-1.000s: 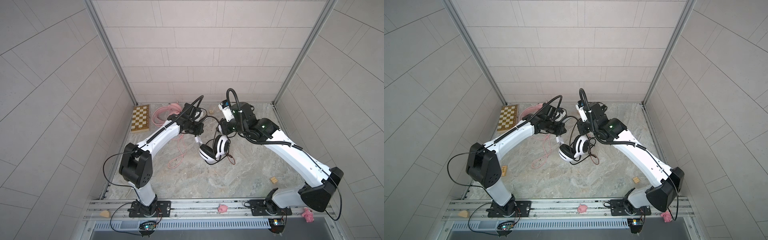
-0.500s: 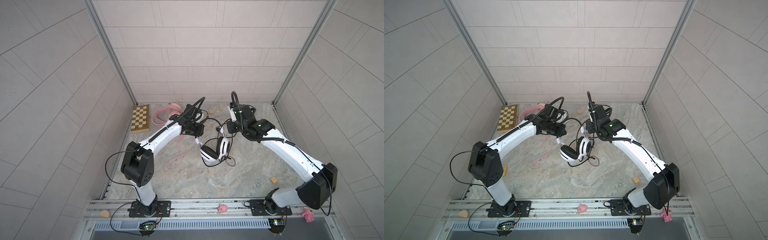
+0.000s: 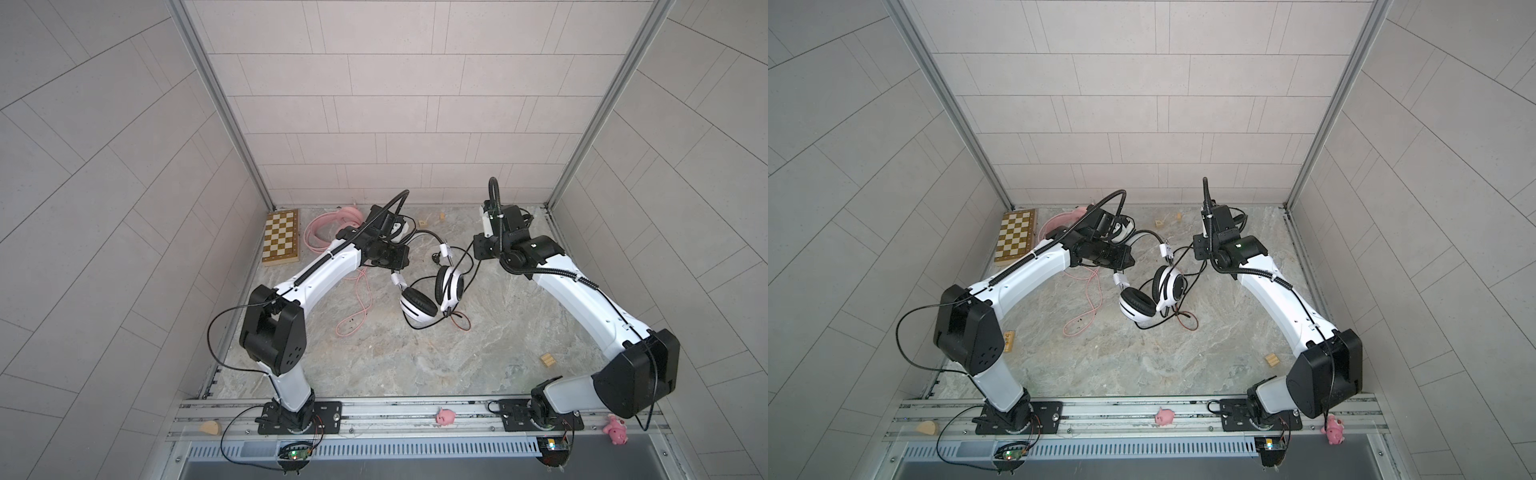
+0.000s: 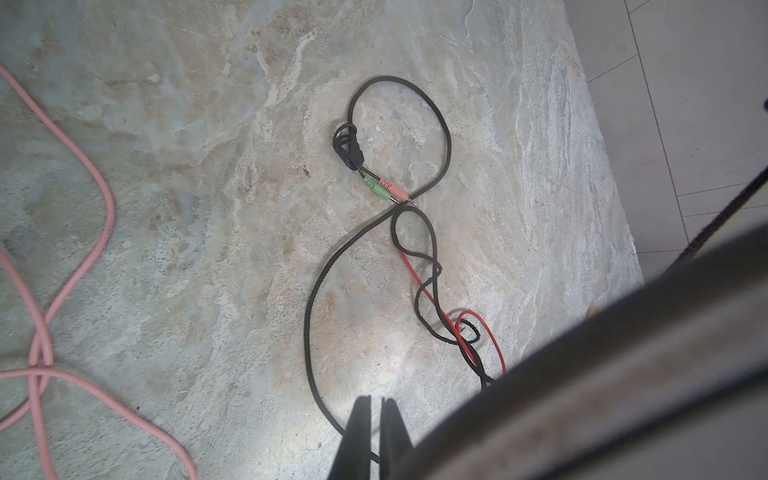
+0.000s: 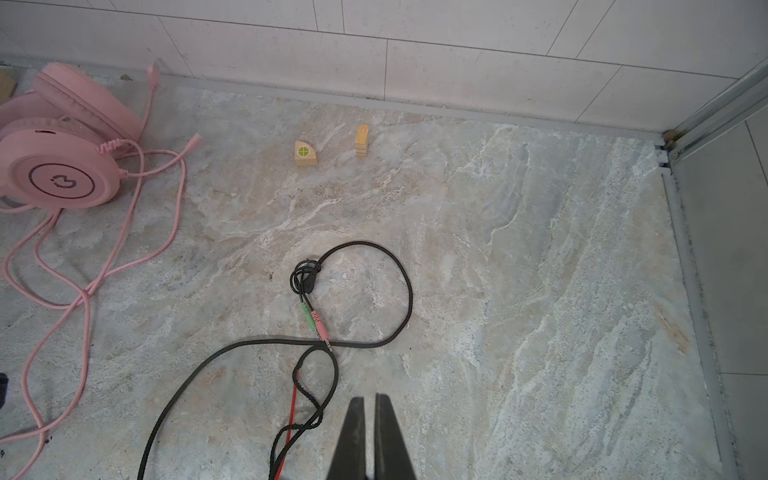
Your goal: Wrap the headphones
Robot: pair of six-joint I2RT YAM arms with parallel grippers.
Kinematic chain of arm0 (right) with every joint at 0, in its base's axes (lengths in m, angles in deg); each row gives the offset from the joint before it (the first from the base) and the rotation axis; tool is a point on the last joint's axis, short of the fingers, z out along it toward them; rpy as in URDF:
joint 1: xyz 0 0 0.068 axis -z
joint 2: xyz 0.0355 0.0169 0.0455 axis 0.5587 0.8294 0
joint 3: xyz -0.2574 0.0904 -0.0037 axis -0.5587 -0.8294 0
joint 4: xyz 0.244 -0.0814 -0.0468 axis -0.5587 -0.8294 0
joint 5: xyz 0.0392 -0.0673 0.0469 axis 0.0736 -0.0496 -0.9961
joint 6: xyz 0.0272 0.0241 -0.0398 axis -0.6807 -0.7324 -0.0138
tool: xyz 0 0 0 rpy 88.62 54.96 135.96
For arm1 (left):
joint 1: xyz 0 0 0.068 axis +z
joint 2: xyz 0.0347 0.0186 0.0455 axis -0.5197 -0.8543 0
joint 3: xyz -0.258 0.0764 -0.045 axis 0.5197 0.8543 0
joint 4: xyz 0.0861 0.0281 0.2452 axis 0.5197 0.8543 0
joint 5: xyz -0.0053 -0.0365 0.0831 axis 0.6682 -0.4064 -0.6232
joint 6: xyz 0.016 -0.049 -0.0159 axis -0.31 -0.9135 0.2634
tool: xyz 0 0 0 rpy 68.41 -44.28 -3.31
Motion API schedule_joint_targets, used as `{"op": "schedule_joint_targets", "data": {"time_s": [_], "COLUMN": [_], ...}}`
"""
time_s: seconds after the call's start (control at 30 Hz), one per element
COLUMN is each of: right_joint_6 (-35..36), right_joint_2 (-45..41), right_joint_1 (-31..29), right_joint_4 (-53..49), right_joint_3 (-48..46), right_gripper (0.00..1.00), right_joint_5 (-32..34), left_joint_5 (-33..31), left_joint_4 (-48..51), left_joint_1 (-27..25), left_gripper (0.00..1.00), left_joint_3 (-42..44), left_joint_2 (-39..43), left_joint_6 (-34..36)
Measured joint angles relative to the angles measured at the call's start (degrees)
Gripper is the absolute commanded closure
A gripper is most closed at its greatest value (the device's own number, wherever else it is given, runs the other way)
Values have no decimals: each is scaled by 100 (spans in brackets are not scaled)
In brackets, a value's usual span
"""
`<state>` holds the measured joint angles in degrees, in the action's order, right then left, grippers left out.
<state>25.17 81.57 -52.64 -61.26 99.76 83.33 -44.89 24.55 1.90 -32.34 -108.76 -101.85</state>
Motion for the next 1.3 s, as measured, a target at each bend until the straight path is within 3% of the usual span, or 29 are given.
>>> {"op": "schedule_joint_targets", "data": {"time_s": [0.2,0.63,1.0,1.3], "right_joint_6": [-201,-1134,-2149,-3018], "right_joint_2": [-90,236,894,2352], "right_joint_1": [0,-142,-289,-1123], "right_joint_4": [835,3421,5521,7326], "right_joint_3": [-1049,-2251,-2426,-2507], "right_gripper": [100,73,68,67], "right_joint_5": [-931,-2490,-2924,-2809], "left_joint_5": [313,1095,1311,1325], "left_joint_4": [-262,-1252,-2124,-3716], "left_joint_1": [0,0,116,850], "left_gripper": [100,100,100,100], "left_joint_3": [44,570,1071,2044], "left_joint_2": [98,487,813,1082], "left_joint_6": [-107,-490,-1078,-2470]}}
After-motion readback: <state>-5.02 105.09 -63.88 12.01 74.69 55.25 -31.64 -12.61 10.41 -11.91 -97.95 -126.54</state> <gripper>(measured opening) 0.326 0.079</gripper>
